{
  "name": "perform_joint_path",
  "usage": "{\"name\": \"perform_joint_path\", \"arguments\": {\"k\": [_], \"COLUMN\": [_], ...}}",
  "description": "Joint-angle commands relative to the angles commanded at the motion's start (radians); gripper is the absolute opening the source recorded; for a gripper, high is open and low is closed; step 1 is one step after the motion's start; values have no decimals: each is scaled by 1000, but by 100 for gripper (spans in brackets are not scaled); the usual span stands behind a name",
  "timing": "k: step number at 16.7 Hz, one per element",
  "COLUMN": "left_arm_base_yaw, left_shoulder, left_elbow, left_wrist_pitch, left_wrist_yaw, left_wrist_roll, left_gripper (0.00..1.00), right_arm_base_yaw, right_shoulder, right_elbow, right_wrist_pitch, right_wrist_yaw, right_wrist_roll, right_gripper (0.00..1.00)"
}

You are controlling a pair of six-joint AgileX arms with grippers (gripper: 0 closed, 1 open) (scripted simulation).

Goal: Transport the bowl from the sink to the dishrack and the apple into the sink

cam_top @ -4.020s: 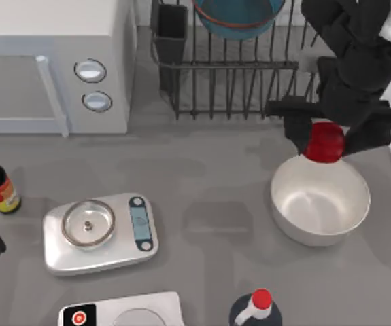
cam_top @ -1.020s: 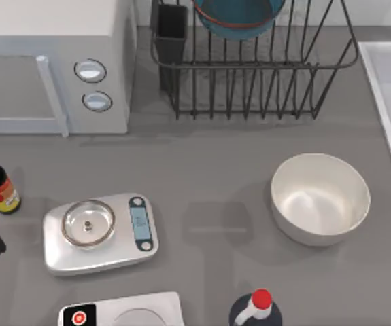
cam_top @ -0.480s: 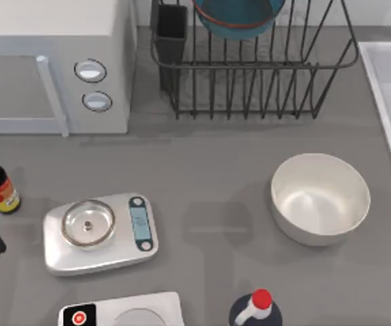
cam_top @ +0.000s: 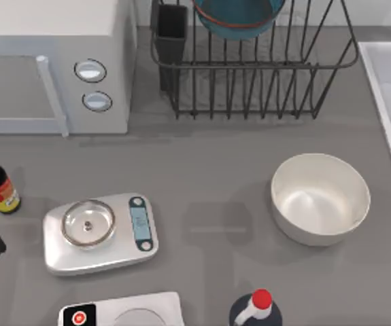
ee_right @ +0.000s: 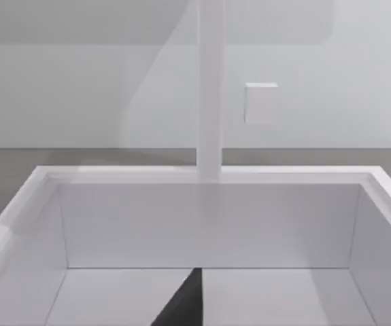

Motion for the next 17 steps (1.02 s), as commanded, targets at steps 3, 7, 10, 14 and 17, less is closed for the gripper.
{"name": "perform_joint_path", "arguments": {"k": [3, 7, 10, 14, 17], "left_arm_base_yaw": [0, 0, 0, 0, 0], "left_shoulder": [0, 0, 0, 0, 0], "left_elbow": [0, 0, 0, 0, 0], "left_wrist_pitch": [0, 0, 0, 0, 0], "left_wrist_yaw": [0, 0, 0, 0, 0], "left_wrist_roll": [0, 0, 0, 0, 0], "left_gripper": [100, 100, 100, 100, 100], "right_arm_base_yaw": [0, 0, 0, 22, 69], "right_shoulder": [0, 0, 0, -45, -175], "right_elbow": [0, 0, 1, -18, -60], "right_wrist_pitch": [0, 0, 0, -56, -183], "right_wrist_yaw": [0, 0, 0, 19, 61], "right_wrist_roll": [0, 0, 0, -1, -3], "right_gripper": [100, 100, 100, 100, 100]}}
